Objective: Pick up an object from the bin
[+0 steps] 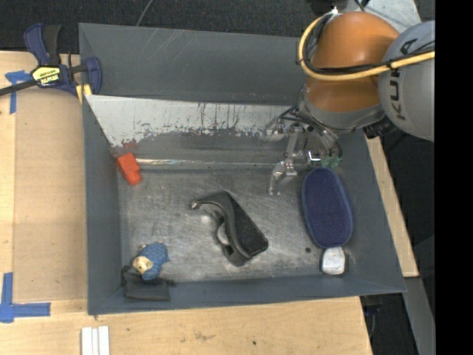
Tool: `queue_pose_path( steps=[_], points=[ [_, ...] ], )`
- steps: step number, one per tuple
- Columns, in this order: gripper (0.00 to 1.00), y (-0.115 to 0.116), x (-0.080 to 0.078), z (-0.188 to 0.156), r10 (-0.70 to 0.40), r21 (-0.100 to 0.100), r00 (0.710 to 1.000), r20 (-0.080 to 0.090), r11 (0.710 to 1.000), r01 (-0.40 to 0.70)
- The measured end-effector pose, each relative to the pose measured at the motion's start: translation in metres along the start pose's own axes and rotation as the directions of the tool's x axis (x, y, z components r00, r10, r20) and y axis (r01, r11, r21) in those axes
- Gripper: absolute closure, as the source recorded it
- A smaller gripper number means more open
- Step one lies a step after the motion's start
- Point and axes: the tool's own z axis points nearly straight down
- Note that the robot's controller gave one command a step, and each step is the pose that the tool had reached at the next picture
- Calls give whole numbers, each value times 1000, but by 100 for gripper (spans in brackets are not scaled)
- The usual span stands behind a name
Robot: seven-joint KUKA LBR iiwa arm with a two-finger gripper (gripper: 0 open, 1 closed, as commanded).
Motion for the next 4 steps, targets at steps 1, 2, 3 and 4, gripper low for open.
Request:
queue_pose_path(
  steps=[1, 2, 3, 4],
  points=[
    [0, 17, 10, 84, 112, 0, 994, 13, 994, -112],
    [0, 90, 82, 38, 121, -5, 993, 5, 993, -121],
    [0, 85, 78, 102, 205, -9, 979, 11, 979, -205],
    [100, 86, 80, 102, 205, -9, 979, -2, 979, -205]
  ],
)
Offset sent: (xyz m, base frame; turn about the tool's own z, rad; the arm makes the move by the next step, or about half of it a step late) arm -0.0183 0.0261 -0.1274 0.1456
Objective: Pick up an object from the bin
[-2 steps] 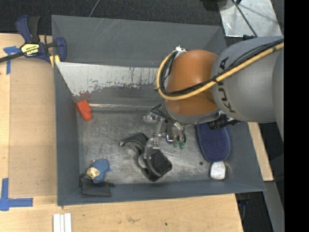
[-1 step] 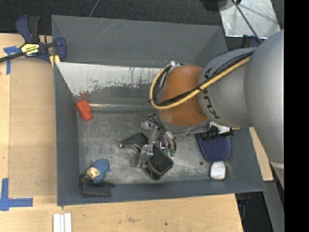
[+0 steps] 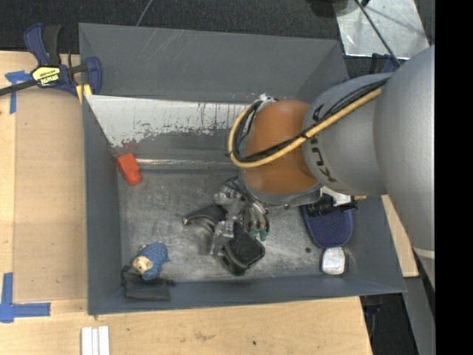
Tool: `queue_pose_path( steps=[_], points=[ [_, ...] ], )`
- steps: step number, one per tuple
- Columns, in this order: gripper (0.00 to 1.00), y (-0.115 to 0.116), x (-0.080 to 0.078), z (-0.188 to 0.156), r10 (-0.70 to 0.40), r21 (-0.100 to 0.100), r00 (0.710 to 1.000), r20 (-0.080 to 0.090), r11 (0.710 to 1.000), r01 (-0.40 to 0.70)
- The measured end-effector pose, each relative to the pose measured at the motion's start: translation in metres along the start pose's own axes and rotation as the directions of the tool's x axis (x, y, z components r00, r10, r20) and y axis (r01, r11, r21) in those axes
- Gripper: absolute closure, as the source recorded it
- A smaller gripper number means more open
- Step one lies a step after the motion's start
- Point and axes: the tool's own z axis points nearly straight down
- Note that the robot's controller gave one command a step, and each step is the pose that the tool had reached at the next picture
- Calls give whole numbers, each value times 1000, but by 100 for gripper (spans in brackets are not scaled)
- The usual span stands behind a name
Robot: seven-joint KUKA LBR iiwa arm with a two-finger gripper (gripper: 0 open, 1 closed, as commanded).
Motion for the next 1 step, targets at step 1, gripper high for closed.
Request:
queue_pose_path(
  steps=[1],
  points=[
    [100, 3, -2, 1, -67, 0, 998, 3, 998, 67]
  ],
)
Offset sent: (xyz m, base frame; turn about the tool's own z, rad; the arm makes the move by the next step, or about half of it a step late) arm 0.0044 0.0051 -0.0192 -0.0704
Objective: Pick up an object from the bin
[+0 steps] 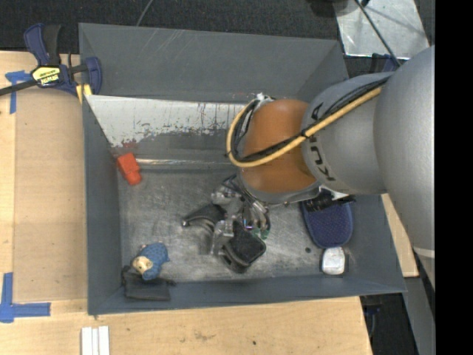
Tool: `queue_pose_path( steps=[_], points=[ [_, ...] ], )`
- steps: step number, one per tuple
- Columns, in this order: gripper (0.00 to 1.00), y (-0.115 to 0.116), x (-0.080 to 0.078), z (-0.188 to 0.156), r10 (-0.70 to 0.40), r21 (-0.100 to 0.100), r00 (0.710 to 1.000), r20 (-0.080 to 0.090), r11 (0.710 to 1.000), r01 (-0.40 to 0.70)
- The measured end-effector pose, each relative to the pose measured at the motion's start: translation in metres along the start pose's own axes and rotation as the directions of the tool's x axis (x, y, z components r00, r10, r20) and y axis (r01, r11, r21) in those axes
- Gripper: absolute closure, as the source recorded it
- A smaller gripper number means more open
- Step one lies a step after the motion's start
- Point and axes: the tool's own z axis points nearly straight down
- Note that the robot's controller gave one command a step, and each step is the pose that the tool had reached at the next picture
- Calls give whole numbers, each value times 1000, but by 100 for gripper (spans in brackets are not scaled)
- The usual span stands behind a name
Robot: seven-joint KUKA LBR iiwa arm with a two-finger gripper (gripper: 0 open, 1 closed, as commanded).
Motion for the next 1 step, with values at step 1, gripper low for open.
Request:
queue_pose_path(
  steps=[1],
  points=[
    [100, -39, -50, -136, -140, 10, 990, 10, 990, 140]
  ],
)
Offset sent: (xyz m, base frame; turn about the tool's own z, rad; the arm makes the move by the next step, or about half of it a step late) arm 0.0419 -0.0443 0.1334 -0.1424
